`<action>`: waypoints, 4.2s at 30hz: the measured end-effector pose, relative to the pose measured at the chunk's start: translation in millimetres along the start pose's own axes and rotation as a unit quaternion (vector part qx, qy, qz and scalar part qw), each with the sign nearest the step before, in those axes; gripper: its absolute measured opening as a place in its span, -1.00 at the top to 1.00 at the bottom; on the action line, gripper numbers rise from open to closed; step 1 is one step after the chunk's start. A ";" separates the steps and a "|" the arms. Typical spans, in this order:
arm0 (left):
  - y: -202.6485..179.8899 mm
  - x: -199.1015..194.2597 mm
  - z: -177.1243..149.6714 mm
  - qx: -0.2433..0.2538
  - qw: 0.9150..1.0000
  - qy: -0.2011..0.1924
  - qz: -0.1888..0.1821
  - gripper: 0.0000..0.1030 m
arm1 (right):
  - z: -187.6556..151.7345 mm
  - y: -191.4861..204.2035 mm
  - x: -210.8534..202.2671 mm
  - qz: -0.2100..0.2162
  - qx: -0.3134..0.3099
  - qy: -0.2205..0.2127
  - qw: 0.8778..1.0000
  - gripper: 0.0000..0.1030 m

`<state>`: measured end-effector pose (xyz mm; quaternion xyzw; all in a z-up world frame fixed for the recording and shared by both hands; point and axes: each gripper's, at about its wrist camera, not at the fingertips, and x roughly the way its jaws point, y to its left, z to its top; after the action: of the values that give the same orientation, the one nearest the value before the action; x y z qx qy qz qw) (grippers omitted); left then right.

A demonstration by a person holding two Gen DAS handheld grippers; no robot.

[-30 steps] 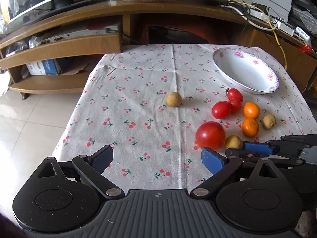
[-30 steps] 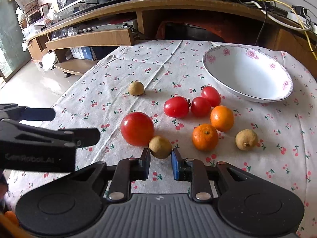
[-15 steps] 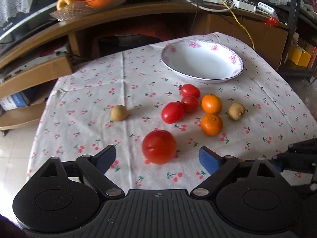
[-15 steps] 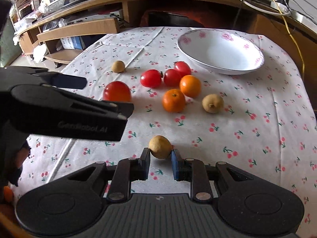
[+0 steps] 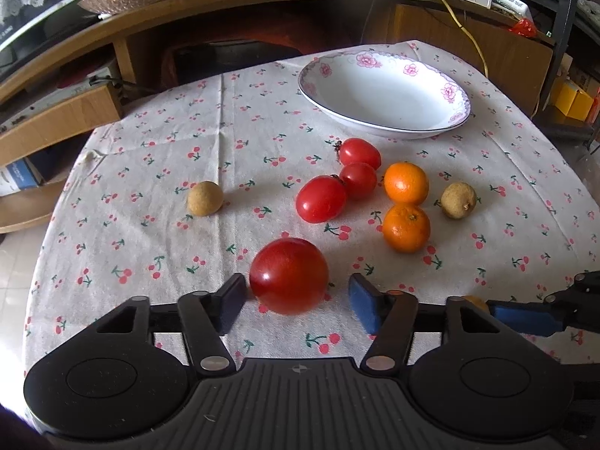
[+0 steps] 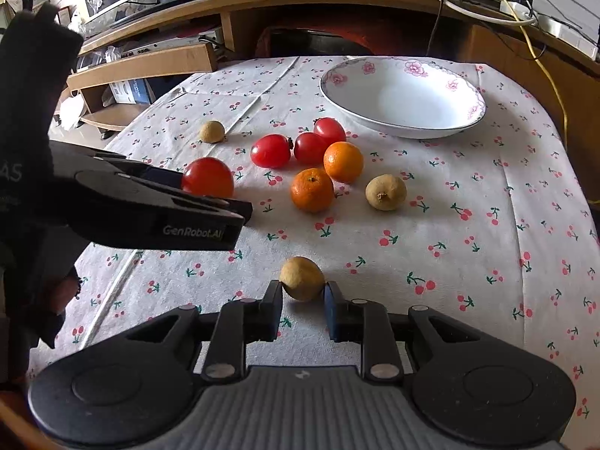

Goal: Organize fruits
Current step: 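Close the right gripper on a small brown fruit and lift it, then close the left gripper on the large red tomato and lift it, then carry the tomato with the left gripper while the right gripper carries the brown fruit to the bowl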

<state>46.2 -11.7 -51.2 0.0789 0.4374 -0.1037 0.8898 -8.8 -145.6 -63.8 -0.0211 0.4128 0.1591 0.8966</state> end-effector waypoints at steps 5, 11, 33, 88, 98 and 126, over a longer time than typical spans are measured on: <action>3.9 4.7 -3.7 -0.012 1.000 0.007 -0.009 -0.79 | 1.6 -1.9 1.3 0.005 0.004 -0.002 1.000 0.48; 3.5 6.1 -4.4 -0.003 1.000 0.004 0.003 -0.96 | -0.9 0.0 1.6 0.027 -0.002 -0.007 1.000 0.10; -1.8 4.1 -6.4 0.023 0.999 -0.040 0.003 -0.79 | -3.2 -8.4 -5.1 0.029 0.019 -0.042 0.999 0.05; -21.3 -27.8 24.7 0.017 0.997 -0.065 -0.037 0.02 | 36.1 -27.0 -21.7 -0.039 0.042 -0.088 0.994 0.49; -26.2 -10.3 66.1 0.005 0.996 -0.081 -0.045 0.03 | 73.5 -54.7 -8.7 -0.060 0.065 -0.110 0.990 0.49; -31.7 65.1 122.7 0.039 0.995 -0.090 -0.003 0.03 | 125.9 -108.7 79.3 -0.062 0.073 -0.102 0.990 0.49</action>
<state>170.5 -78.2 -30.3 0.1026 0.3514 -0.1305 0.9214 164.7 -206.1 -50.4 0.0357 0.3278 0.0742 0.9412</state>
